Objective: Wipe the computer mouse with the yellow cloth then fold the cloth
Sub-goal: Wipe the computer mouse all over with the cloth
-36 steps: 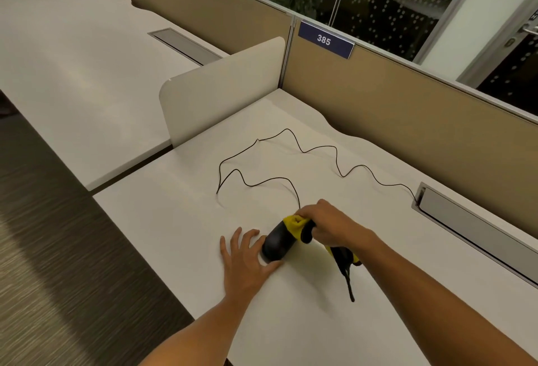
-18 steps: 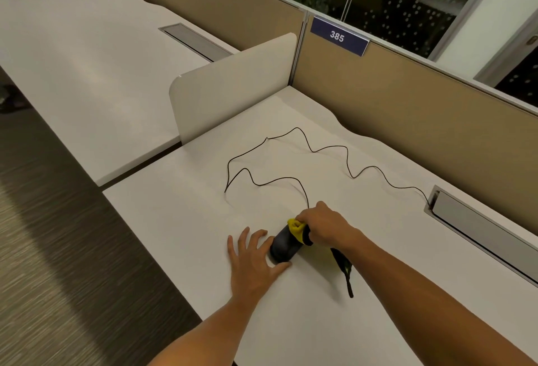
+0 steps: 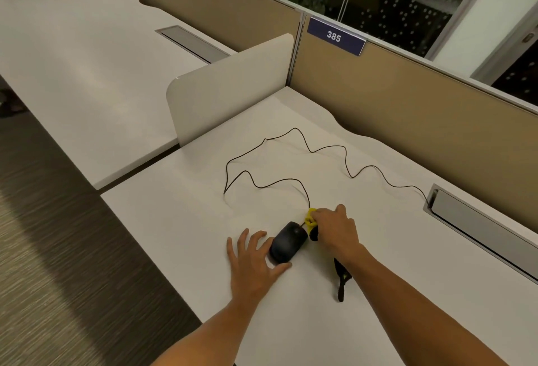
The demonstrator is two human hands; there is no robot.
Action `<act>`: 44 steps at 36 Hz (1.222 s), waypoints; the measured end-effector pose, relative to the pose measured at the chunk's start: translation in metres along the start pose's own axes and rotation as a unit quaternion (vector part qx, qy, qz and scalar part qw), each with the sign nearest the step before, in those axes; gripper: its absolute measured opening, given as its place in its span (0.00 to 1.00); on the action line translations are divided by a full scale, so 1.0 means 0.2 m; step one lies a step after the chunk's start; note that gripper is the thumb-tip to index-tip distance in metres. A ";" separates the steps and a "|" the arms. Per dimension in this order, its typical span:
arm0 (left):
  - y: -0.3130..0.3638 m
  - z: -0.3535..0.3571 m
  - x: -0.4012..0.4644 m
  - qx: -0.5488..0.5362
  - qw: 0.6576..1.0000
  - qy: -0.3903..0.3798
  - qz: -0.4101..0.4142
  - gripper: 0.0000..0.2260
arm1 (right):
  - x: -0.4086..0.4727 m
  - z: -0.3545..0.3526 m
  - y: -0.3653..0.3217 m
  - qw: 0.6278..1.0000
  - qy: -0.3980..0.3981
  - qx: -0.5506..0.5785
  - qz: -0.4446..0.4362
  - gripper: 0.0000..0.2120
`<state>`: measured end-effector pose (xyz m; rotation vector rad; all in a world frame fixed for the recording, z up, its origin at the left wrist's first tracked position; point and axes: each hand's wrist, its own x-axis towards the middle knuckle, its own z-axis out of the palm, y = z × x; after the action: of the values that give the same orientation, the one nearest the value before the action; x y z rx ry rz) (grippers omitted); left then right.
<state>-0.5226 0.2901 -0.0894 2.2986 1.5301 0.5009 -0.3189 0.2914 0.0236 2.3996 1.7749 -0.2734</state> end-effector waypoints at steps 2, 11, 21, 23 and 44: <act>0.00 0.00 0.00 0.001 1.000 0.000 0.001 0.30 | -0.02 0.01 0.00 0.999 0.017 0.041 0.018 0.13; 0.00 0.01 0.00 0.004 1.000 0.007 0.002 0.30 | -0.12 0.07 -0.12 0.996 -0.031 0.074 0.025 0.18; 0.01 0.01 -0.01 0.011 1.000 0.010 0.003 0.30 | -0.23 0.07 -0.22 0.999 -0.029 0.042 -0.018 0.14; 0.01 0.01 -0.01 0.011 1.000 0.008 0.001 0.30 | -0.26 0.07 -0.23 0.998 -0.033 0.047 -0.028 0.14; 0.00 0.00 -0.01 0.003 1.000 -0.007 0.005 0.30 | -0.10 -0.18 -0.05 0.893 -0.021 0.428 0.141 0.25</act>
<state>-0.5236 0.2886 -0.0905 2.3100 1.5165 0.4835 -0.3319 0.2833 0.0627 3.1119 1.4108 -1.2847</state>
